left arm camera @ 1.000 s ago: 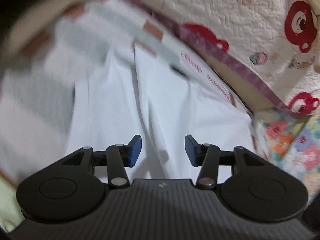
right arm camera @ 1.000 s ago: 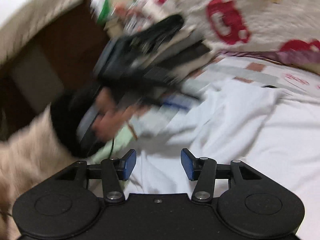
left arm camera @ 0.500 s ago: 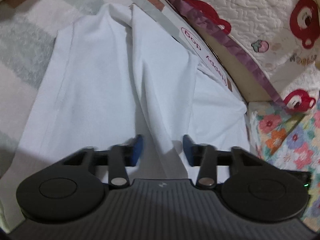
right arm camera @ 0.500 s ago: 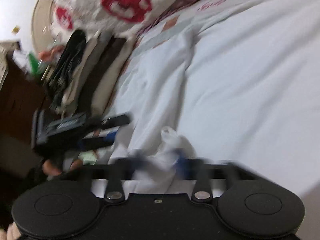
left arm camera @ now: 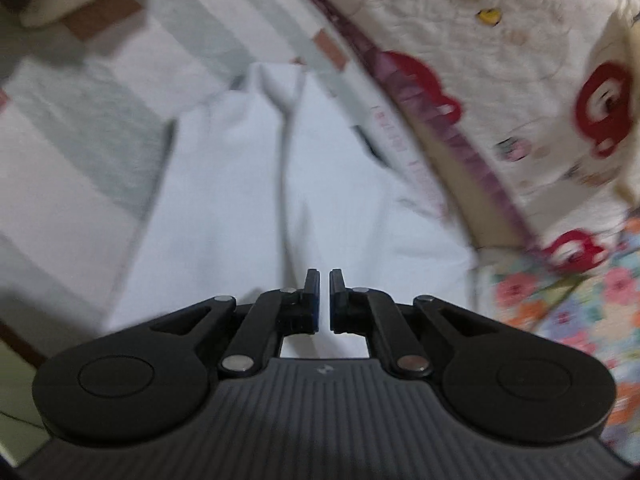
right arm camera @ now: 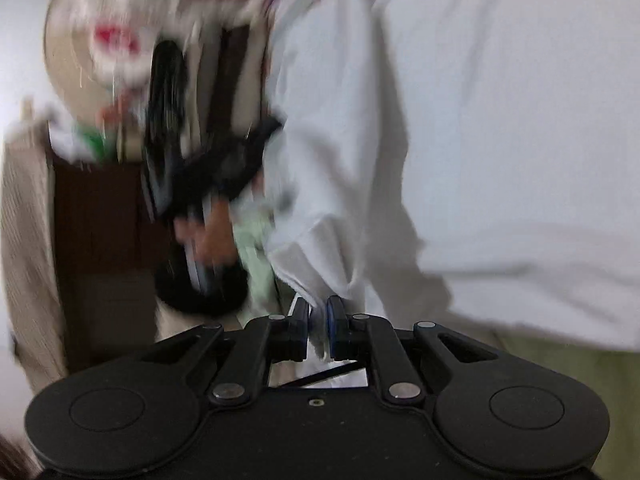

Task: Fold clothes

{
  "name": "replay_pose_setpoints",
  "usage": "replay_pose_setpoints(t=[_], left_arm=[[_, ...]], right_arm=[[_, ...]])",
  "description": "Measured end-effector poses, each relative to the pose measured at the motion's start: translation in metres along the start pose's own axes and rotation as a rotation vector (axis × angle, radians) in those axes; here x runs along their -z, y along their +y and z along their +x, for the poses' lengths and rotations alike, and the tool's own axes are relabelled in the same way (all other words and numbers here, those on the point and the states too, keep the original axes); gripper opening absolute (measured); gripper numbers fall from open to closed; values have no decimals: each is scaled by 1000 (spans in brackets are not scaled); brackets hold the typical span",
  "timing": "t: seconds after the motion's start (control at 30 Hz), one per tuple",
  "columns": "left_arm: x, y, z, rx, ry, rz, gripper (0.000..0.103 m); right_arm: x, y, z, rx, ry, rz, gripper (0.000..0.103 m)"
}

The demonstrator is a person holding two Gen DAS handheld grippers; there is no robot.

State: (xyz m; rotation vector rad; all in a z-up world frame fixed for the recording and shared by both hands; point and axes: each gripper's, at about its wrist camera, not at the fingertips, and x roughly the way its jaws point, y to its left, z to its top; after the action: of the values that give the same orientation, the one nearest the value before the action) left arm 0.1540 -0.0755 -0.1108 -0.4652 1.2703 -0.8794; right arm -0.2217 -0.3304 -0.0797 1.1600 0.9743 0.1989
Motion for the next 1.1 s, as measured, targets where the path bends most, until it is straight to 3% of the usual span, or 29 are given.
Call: replay_pose_setpoints(t=[0.07, 0.13, 0.2, 0.4, 0.5, 0.6, 0.67, 0.73, 0.83, 1.0, 1.03, 1.1], left_arm=[[1, 1, 0, -8, 4, 8, 6], [2, 1, 0, -16, 8, 12, 16], [4, -1, 2, -21, 9, 22, 35], [5, -9, 2, 3, 3, 57, 47], [5, -14, 9, 12, 12, 80, 50], [5, -16, 14, -53, 17, 111, 51], [3, -19, 9, -152, -25, 167, 51], [-1, -19, -5, -250, -101, 223, 51], [-9, -15, -23, -368, -204, 287, 53], [-14, -10, -11, -503, -205, 446, 54], [-15, -10, -5, -509, -198, 479, 54], [-21, -6, 7, -446, -184, 469, 54]], right_arm=[[4, 19, 18, 105, 61, -165, 16], [11, 44, 34, 207, 98, -383, 17], [17, 67, 50, 302, 133, -593, 18], [19, 94, 68, 301, 177, -850, 18], [15, 94, 76, 235, 252, -843, 18], [10, 94, 81, 206, 296, -836, 18], [0, 93, 72, 188, 256, -824, 24], [-18, 93, 51, 163, 160, -796, 37], [-56, 77, 38, 292, 59, -848, 57], [-119, 50, 17, 506, -112, -927, 58], [-132, 45, 13, 549, -147, -942, 57], [-158, 34, 4, 636, -217, -970, 54]])
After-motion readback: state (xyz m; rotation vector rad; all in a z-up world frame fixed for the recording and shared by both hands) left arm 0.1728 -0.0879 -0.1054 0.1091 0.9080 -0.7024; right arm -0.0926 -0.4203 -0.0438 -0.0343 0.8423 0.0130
